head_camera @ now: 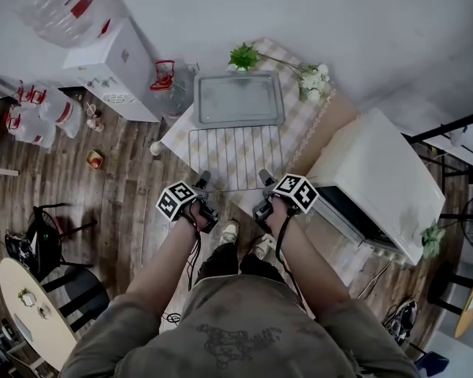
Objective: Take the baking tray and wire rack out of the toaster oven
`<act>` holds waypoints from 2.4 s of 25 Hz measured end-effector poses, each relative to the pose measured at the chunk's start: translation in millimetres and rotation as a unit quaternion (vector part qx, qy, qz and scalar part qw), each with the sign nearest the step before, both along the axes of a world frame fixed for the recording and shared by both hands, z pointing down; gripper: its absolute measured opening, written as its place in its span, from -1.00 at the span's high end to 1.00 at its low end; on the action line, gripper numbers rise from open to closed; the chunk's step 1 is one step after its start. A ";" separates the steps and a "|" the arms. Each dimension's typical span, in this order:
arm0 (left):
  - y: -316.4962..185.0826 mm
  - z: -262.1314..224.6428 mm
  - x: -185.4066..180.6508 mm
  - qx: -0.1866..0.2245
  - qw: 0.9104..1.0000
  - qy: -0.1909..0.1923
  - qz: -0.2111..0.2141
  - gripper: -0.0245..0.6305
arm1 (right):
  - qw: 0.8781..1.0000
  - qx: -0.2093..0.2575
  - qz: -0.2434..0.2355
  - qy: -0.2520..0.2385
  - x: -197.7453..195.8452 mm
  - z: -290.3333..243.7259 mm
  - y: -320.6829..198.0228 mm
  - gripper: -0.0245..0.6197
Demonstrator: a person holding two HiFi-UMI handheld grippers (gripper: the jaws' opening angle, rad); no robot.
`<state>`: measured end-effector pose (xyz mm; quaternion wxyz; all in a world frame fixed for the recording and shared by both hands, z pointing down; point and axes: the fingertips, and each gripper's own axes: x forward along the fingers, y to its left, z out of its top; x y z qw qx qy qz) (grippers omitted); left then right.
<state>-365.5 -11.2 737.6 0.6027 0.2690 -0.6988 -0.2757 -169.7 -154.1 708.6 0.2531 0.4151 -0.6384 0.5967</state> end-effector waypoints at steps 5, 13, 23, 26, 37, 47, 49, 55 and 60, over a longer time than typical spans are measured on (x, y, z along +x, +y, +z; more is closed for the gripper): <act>15.8 -0.8 7.1 -0.021 1.000 0.000 0.000 -0.20 | 1.000 0.014 -0.021 -0.011 1.2 -12.4 2.2 -0.33; 33.7 -54.7 10.0 -0.015 0.994 -0.090 0.066 -0.05 | 0.981 0.112 -0.154 -0.048 -21.6 -75.2 8.7 0.15; -15.8 -181.6 17.3 0.069 0.936 -0.280 0.203 0.63 | 0.894 0.340 -0.281 -0.075 -35.0 -202.8 4.9 0.46; -35.2 -227.6 27.4 0.084 0.889 -0.369 0.258 0.69 | 0.872 0.381 -0.290 -0.105 -33.1 -244.3 7.1 0.46; -86.9 -382.0 105.3 0.185 0.710 -0.574 0.364 0.92 | 0.799 0.534 -0.247 -0.122 29.1 -382.5 2.1 0.73; -109.8 -463.5 169.2 0.306 0.659 -0.568 0.387 0.92 | 0.747 0.633 -0.192 -0.070 109.8 -463.6 12.4 0.83; -113.3 -471.0 181.9 0.318 0.646 -0.570 0.395 0.92 | 0.742 0.643 -0.181 -0.059 124.2 -472.8 15.1 0.83; -121.5 -492.8 231.9 0.349 0.596 -0.584 0.427 0.92 | 0.746 0.651 -0.131 -0.043 172.1 -485.0 23.0 0.83; -130.5 -492.7 270.4 0.371 0.569 -0.572 0.460 0.92 | 0.756 0.646 -0.105 -0.014 208.1 -478.1 25.0 0.84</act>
